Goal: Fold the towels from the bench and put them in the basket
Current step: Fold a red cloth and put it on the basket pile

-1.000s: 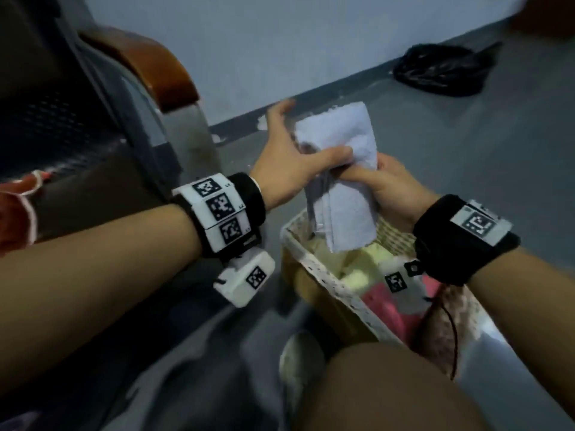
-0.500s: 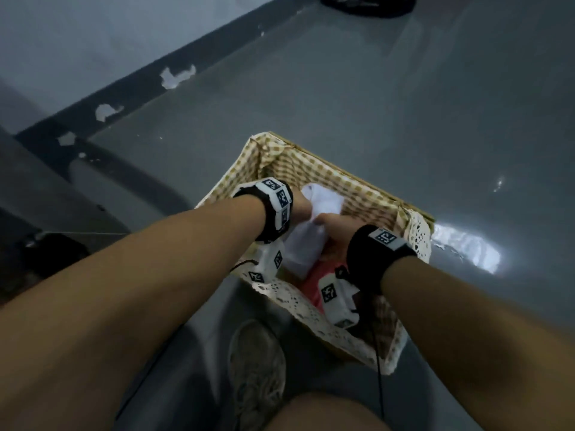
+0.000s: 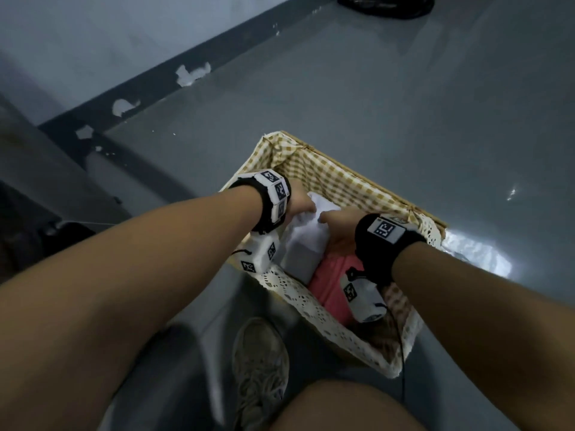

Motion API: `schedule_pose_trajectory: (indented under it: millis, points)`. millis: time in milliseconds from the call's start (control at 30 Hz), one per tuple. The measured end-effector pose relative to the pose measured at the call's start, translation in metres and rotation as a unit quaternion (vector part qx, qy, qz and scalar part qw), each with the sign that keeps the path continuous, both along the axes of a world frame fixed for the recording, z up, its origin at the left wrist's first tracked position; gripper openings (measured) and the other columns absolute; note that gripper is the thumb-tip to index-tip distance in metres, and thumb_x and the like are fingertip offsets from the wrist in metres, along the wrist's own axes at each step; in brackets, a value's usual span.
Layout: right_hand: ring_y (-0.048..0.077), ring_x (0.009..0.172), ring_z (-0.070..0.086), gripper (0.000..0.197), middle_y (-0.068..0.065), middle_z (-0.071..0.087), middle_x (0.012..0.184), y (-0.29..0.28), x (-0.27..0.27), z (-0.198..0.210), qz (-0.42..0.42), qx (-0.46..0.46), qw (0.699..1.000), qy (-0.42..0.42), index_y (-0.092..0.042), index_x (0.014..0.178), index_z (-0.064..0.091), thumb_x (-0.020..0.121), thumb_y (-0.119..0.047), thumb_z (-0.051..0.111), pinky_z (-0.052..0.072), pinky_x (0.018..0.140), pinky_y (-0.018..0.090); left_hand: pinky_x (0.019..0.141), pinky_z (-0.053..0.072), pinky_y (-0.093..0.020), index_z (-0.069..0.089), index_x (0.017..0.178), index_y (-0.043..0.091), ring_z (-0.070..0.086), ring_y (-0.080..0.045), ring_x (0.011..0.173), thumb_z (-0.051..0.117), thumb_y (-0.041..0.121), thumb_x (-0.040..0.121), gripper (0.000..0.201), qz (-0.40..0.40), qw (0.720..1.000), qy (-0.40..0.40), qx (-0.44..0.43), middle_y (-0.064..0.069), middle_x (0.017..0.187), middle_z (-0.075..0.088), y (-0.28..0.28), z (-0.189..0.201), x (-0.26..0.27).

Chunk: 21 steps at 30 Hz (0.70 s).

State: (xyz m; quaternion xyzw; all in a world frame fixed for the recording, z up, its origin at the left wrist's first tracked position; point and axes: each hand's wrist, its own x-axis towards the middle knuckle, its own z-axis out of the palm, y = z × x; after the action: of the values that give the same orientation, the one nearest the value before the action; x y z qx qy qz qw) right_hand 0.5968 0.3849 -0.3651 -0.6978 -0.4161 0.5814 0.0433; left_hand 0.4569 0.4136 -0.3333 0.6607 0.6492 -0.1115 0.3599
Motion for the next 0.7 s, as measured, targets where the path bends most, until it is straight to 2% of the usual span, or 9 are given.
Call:
schedule_pose_trajectory:
  millis: [67, 133, 200, 333, 400, 500, 567, 633, 700]
  points:
    - [0.036, 0.104, 0.067, 0.034, 0.021, 0.067, 0.116, 0.003, -0.008, 0.033, 0.023, 0.080, 0.995, -0.052, 0.000, 0.113, 0.064, 0.094, -0.028, 0.058, 0.057, 0.089, 0.044, 0.074, 0.057, -0.034, 0.071, 0.112, 0.005, 0.067, -0.021, 0.078, 0.058, 0.034, 0.096, 0.035, -0.018, 0.999, -0.024, 0.040, -0.008, 0.097, 0.072, -0.010, 0.024, -0.008]
    - [0.035, 0.095, 0.071, 0.034, 0.018, 0.072, 0.103, -0.001, -0.022, 0.071, 0.062, 0.146, 0.984, -0.083, 0.000, 0.102, 0.066, 0.090, -0.032, 0.061, 0.059, 0.086, 0.044, 0.081, 0.057, -0.036, 0.071, 0.111, 0.005, 0.069, -0.025, 0.088, 0.054, 0.027, 0.097, 0.032, -0.028, 0.994, -0.042, 0.095, -0.012, 0.100, 0.074, -0.021, 0.051, -0.021]
    - [0.029, 0.086, 0.073, 0.028, 0.011, 0.074, 0.097, -0.007, -0.044, 0.105, 0.115, 0.176, 0.976, -0.058, -0.006, 0.100, 0.067, 0.089, -0.030, 0.060, 0.058, 0.081, 0.040, 0.089, 0.054, -0.036, 0.071, 0.112, 0.009, 0.069, -0.027, 0.098, 0.053, 0.021, 0.096, 0.027, -0.017, 0.987, -0.071, 0.145, -0.012, 0.103, 0.074, -0.037, 0.082, -0.042]
    - [0.022, 0.081, 0.068, 0.017, 0.008, 0.072, 0.099, -0.025, -0.110, 0.159, 0.222, 0.236, 0.946, 0.003, -0.014, 0.091, 0.064, 0.096, -0.025, 0.053, 0.051, 0.070, 0.029, 0.086, 0.052, -0.030, 0.069, 0.113, 0.020, 0.070, -0.020, 0.093, 0.058, 0.026, 0.096, 0.021, 0.026, 0.973, -0.087, 0.213, -0.003, 0.095, 0.074, -0.082, 0.137, -0.114]
    - [0.021, 0.084, 0.069, 0.018, 0.007, 0.073, 0.100, -0.037, -0.153, 0.179, 0.276, 0.250, 0.928, 0.035, -0.016, 0.088, 0.063, 0.097, -0.030, 0.057, 0.052, 0.071, 0.029, 0.083, 0.052, -0.029, 0.068, 0.115, 0.023, 0.070, -0.018, 0.090, 0.059, 0.030, 0.095, 0.022, 0.058, 0.965, -0.081, 0.241, 0.000, 0.093, 0.075, -0.109, 0.157, -0.162]
    - [0.020, 0.083, 0.069, 0.018, 0.007, 0.073, 0.100, -0.059, -0.228, 0.196, 0.375, 0.262, 0.887, 0.061, -0.014, 0.099, 0.066, 0.097, -0.030, 0.058, 0.051, 0.073, 0.029, 0.086, 0.051, -0.028, 0.067, 0.116, 0.023, 0.067, -0.014, 0.091, 0.060, 0.028, 0.094, 0.024, 0.118, 0.953, -0.057, 0.273, 0.001, 0.104, 0.074, -0.159, 0.173, -0.236]
    - [0.018, 0.072, 0.066, 0.020, 0.007, 0.071, 0.091, -0.078, -0.280, 0.202, 0.438, 0.272, 0.855, 0.063, -0.009, 0.108, 0.066, 0.097, -0.023, 0.056, 0.050, 0.065, 0.026, 0.087, 0.047, -0.025, 0.067, 0.119, 0.023, 0.064, -0.013, 0.098, 0.060, 0.027, 0.093, 0.028, 0.149, 0.948, -0.016, 0.280, 0.002, 0.113, 0.072, -0.195, 0.175, -0.285]
    - [0.018, 0.066, 0.061, 0.016, 0.006, 0.068, 0.084, -0.102, -0.336, 0.204, 0.500, 0.275, 0.818, 0.072, -0.008, 0.105, 0.066, 0.097, -0.017, 0.055, 0.048, 0.056, 0.022, 0.087, 0.045, -0.025, 0.065, 0.122, 0.023, 0.064, -0.016, 0.106, 0.061, 0.028, 0.092, 0.031, 0.184, 0.943, 0.018, 0.276, 0.002, 0.118, 0.070, -0.236, 0.172, -0.333]
    - [0.019, 0.071, 0.063, 0.012, 0.006, 0.070, 0.087, -0.131, -0.388, 0.202, 0.554, 0.283, 0.780, 0.069, -0.013, 0.102, 0.066, 0.096, -0.016, 0.056, 0.048, 0.056, 0.023, 0.087, 0.045, -0.026, 0.065, 0.122, 0.023, 0.064, -0.018, 0.107, 0.062, 0.031, 0.091, 0.032, 0.221, 0.937, 0.043, 0.269, 0.002, 0.118, 0.070, -0.276, 0.165, -0.374]
